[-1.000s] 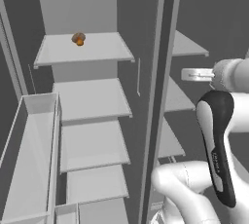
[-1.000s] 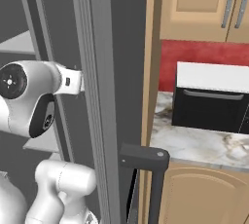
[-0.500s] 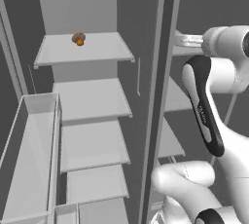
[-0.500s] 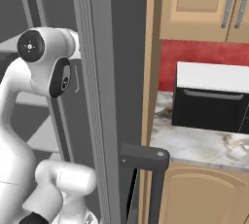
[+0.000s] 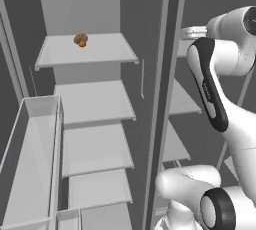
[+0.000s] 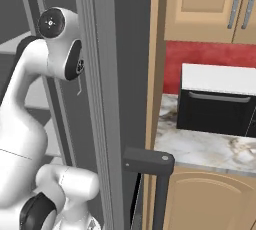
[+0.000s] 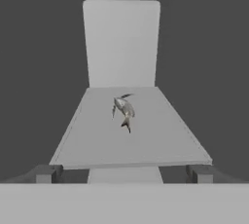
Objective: Pick up the frozen fish from the freezer, place it on any shelf in the fridge, and close the fridge and freezer doors when done.
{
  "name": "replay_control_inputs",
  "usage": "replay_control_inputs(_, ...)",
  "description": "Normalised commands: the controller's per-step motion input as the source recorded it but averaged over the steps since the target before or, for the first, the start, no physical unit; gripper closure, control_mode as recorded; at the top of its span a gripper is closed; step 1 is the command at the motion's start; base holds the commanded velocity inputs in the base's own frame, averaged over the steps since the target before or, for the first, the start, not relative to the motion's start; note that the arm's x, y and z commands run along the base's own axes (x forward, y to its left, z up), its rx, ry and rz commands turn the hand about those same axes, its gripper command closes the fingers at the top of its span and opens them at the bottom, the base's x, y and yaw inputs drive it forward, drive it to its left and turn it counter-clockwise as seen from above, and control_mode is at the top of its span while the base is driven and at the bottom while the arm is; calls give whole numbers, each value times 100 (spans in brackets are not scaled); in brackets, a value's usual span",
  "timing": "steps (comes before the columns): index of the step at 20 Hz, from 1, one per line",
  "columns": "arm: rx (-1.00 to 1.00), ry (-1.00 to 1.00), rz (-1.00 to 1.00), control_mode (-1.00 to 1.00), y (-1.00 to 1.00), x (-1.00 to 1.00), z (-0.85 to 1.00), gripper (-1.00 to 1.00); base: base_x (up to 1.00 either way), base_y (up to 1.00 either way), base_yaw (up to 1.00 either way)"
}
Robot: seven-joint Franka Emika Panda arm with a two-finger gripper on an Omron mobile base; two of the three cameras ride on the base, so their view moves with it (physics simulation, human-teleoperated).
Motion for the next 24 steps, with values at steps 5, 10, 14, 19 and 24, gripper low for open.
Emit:
replay_control_inputs(5, 0, 16, 0, -100, -43, 50, -3, -100, 0, 0, 0)
replay_control_inputs(10, 1, 22, -6, -100, -2, 49, -26, -100, 0, 0, 0)
replay_control_inputs(14, 5, 21, -8, -100, 0, 59, -52, -100, 0, 0, 0)
replay_control_inputs(19, 16, 3, -2, -100, 0, 48, -43, -100, 0, 0, 0)
replay_control_inputs(24, 22, 1, 0, -100, 0, 13, -4, -100, 0, 0, 0)
